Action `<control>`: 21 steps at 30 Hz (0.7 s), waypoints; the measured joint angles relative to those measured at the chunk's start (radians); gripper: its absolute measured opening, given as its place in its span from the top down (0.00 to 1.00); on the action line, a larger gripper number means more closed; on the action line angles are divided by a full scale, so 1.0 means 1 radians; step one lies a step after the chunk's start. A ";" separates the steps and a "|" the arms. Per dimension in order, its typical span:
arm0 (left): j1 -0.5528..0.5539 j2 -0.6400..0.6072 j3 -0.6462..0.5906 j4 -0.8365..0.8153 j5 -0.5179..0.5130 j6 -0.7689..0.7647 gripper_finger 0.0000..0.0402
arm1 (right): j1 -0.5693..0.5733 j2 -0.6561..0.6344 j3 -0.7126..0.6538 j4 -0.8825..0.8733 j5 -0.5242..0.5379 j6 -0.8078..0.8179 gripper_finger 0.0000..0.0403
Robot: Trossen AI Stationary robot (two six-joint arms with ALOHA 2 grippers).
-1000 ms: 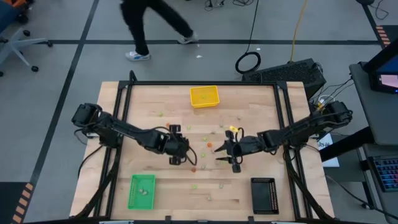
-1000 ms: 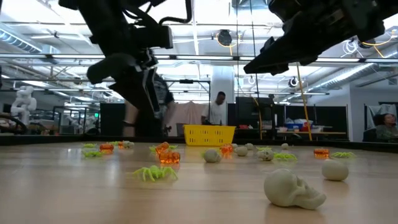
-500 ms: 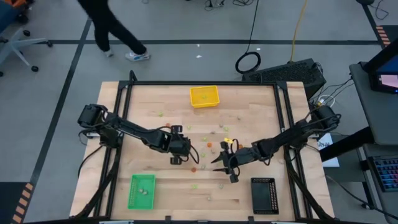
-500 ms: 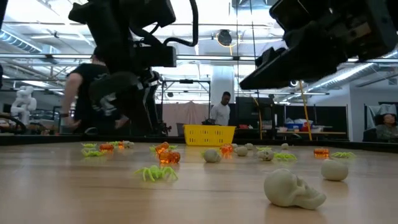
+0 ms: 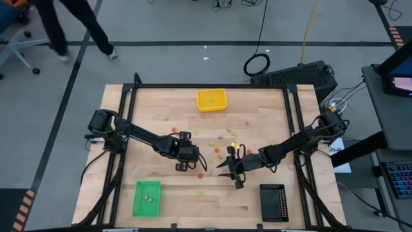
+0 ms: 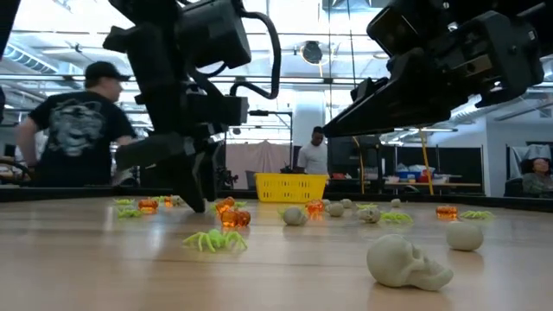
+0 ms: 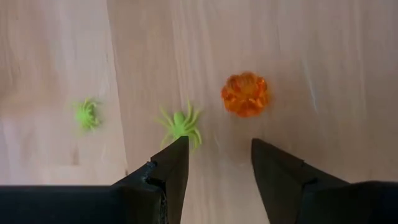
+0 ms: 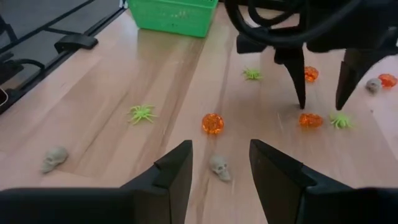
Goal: Sort Halloween decoration
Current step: Put the green spider toy into the yellow bin
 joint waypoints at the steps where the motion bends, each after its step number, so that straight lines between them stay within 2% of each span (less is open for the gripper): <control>1: 0.002 0.003 0.000 0.000 -0.001 0.004 0.57 | 0.000 0.000 0.000 0.000 0.000 0.001 0.64; 14: 0.045 -0.002 0.009 0.003 -0.017 0.057 0.57 | 0.019 0.000 0.000 -0.066 -0.001 0.020 0.64; 21: 0.116 -0.002 0.010 0.007 0.152 0.056 0.64 | 0.019 0.000 0.000 -0.070 0.001 0.020 0.64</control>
